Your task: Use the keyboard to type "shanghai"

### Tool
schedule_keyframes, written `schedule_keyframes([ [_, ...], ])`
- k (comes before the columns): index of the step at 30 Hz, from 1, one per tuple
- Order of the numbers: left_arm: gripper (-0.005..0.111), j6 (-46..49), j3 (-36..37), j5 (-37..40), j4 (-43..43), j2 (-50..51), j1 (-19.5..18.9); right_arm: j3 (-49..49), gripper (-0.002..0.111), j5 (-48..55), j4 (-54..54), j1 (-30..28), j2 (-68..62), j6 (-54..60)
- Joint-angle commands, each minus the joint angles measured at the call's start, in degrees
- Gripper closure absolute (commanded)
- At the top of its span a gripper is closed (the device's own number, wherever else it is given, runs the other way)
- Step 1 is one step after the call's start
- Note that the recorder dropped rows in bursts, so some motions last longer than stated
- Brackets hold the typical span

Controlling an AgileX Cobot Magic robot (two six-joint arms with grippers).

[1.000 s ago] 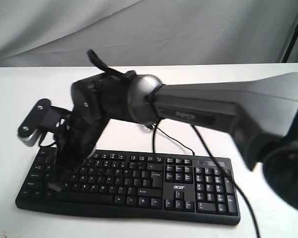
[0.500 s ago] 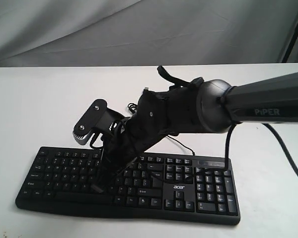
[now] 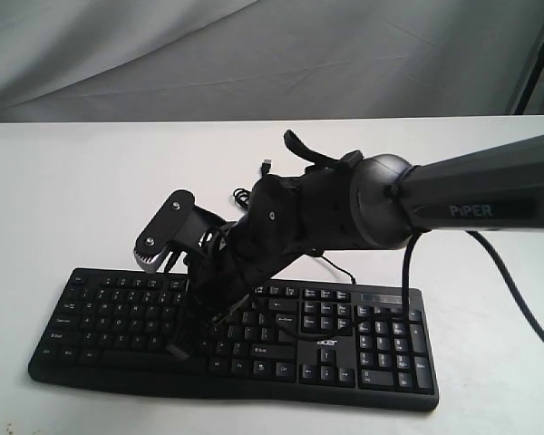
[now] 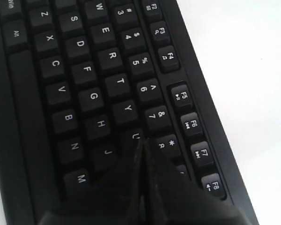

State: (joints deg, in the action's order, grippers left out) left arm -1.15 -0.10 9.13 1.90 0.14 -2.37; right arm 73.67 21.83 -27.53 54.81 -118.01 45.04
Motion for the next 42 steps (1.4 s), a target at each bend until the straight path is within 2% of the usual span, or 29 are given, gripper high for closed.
schedule_keyframes([
  [1, 0.107, -0.2, 0.1, -0.3, 0.0, -0.1, 0.4, -0.2, 0.108, -0.8, -1.1, -0.3, -1.1, 0.6],
  [24, 0.107, -0.2, 0.1, -0.3, 0.0, -0.1, 0.4, -0.2, 0.108, -1.3, -1.5, -0.1, -2.1, 1.1],
  [29, 0.107, -0.2, 0.1, -0.3, 0.0, -0.1, 0.4, -0.2, 0.108, -0.2, -0.3, -0.1, 1.9, 0.5],
  [37, 0.107, -0.2, 0.1, -0.3, 0.0, -0.1, 0.4, -0.2, 0.108, 1.7, 9.2, -1.4, 14.0, -4.3],
  [42, 0.107, -0.2, 0.1, -0.3, 0.0, -0.1, 0.4, -0.2, 0.108, 3.8, 9.4, -2.1, 22.8, -4.8],
])
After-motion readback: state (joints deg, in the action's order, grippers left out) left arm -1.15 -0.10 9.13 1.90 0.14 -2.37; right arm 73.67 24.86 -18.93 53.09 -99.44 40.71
